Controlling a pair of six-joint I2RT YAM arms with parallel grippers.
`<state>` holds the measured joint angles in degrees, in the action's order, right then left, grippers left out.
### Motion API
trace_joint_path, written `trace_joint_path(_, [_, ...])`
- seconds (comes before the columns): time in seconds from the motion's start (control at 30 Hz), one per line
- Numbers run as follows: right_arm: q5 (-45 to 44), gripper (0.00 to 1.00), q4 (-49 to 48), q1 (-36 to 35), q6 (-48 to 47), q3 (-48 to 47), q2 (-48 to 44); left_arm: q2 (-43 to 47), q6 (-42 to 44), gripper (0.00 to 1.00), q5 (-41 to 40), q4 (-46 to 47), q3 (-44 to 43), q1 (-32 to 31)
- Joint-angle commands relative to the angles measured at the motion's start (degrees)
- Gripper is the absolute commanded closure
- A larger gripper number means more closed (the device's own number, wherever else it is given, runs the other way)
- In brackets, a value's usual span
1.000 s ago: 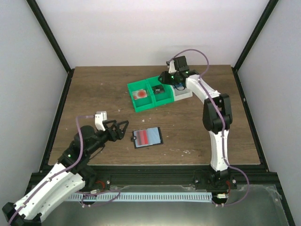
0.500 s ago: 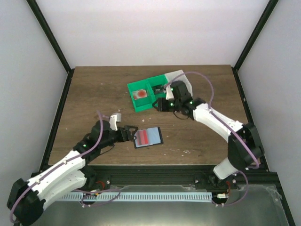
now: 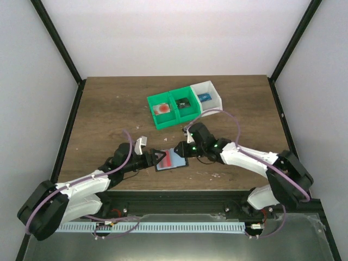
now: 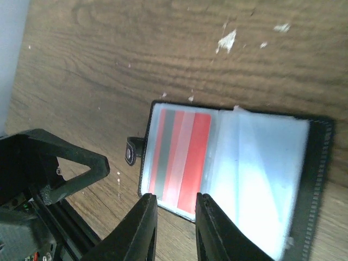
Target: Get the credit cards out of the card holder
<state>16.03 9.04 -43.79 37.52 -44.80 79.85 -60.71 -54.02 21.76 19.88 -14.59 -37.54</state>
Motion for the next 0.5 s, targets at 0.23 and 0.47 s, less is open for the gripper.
trace_joint_path(0.23, [-0.17,0.85,-10.85,-3.85,3.54,1.97,13.42,-9.83,-9.01,0.16,1.8,21.13,4.02,-0.15])
trace_joint_path(0.47, [-1.88,0.86,-12.43,-3.89,4.46,3.74,16.25,-15.95,-6.42,0.16,1.02,20.2,2.34,-0.17])
